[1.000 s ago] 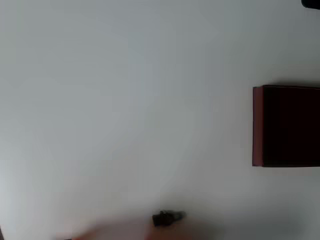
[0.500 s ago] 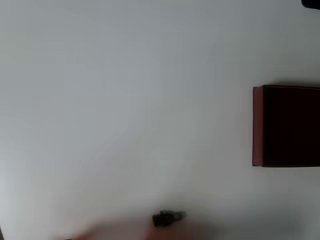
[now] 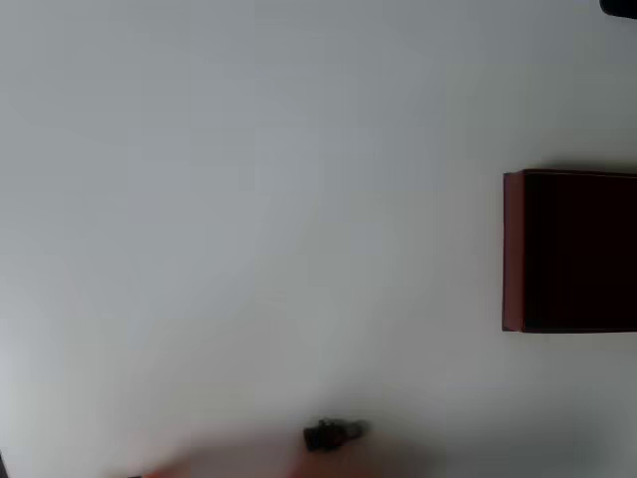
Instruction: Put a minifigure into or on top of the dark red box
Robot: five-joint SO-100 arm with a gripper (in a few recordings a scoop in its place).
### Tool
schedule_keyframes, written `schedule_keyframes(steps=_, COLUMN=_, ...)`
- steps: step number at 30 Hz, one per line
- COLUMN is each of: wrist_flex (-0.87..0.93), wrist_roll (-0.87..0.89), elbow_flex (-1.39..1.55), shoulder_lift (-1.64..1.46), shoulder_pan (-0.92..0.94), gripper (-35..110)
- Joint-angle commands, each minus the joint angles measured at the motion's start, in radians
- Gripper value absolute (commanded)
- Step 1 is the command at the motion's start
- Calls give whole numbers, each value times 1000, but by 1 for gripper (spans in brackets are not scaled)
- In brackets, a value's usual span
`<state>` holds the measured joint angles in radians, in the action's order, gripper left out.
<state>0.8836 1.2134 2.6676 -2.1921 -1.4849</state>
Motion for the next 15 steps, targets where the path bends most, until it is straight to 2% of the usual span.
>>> schedule_keyframes(steps=1, wrist_flex=6, wrist_roll=-8, elbow_flex=9, shoulder_lift=-23, shoulder_pan=0, gripper=0)
schedule_keyframes(steps=5, wrist_flex=109, wrist_roll=-12, elbow_flex=-100, shoulder_lift=35, shoulder_pan=66, gripper=0)
schedule_keyframes(steps=11, wrist_flex=911, wrist_roll=31, elbow_flex=-831, shoulder_lift=385, shoulder_pan=249, gripper=4)
schedule_keyframes(steps=15, wrist_flex=922, wrist_roll=80, elbow_flex=-911, shoulder_lift=170, shoulder_pan=402, gripper=8)
